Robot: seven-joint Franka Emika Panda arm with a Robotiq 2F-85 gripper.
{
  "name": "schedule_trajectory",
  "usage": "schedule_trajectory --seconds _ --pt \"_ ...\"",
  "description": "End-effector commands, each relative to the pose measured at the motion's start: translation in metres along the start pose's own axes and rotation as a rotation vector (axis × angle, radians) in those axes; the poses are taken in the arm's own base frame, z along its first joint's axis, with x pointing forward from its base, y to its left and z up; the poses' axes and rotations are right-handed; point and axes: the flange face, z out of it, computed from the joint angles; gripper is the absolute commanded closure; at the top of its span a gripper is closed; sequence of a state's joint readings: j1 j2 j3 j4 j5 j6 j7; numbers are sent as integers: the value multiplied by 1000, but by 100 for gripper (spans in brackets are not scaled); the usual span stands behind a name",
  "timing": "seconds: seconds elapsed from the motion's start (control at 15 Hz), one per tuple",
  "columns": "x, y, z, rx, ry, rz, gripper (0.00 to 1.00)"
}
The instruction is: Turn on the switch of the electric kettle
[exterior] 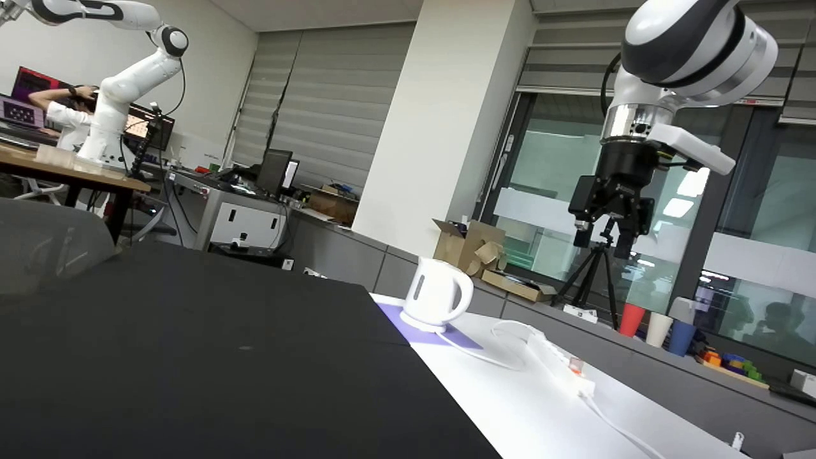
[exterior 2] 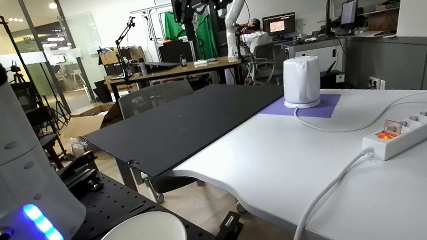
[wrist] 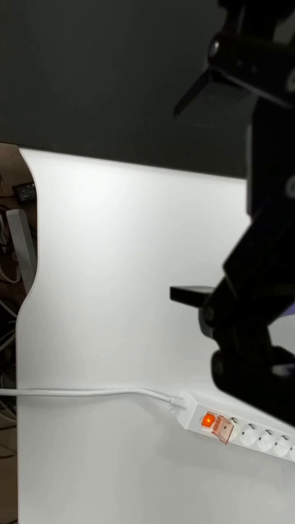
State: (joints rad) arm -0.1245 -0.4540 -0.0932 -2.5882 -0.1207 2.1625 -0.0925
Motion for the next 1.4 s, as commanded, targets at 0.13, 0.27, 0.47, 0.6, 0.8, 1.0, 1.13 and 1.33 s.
schedule_trajectory --seconds 0.13,0.27,0.47,0.6,0.8,1.0,1.13,1.33 --pt "61 32 -3 -38 22 2 0" --pt "94 45 -1 -55 43 -3 0" --pt "145 63 6 -78 71 0 0" --pt "181 73 11 -91 95 4 0" --pt "222 83 18 -88 109 16 0" --pt "248 89 23 -66 114 26 25" --pt "259 92 27 -53 106 31 33" --pt "268 96 29 -34 90 36 55"
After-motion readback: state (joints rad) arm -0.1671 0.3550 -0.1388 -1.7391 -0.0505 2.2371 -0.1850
